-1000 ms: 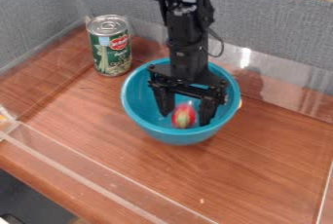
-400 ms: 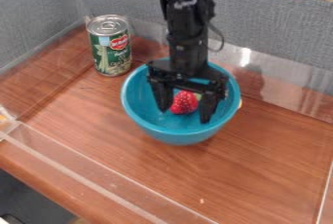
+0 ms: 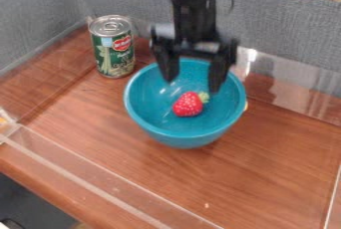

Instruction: Put the strawberry into the blue bowl

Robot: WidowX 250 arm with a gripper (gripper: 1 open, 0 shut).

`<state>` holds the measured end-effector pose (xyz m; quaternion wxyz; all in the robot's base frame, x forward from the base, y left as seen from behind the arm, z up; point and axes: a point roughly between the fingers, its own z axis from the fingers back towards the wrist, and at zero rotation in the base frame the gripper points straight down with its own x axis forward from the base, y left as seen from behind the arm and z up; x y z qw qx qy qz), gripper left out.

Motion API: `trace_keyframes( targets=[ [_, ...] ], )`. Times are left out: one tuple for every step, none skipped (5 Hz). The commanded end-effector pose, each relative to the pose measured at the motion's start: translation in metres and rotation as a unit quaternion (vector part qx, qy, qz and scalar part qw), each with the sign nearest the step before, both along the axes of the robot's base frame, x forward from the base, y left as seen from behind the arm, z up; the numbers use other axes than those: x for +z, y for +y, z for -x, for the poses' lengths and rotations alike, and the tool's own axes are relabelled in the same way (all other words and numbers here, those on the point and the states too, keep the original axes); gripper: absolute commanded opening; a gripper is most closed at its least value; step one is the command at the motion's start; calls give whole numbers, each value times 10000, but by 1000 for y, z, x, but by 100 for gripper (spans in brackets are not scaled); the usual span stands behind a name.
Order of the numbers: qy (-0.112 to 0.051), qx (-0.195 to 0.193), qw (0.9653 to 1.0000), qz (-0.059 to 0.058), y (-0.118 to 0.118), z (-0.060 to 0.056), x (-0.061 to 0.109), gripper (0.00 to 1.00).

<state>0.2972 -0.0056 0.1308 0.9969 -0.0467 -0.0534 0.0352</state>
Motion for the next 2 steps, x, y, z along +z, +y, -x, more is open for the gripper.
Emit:
trace_keyframes(
  targets=[
    [-485,82,9988,-66,7,8,53,100],
    [-453,47,9989,-148,8,15,59,100]
  ],
)
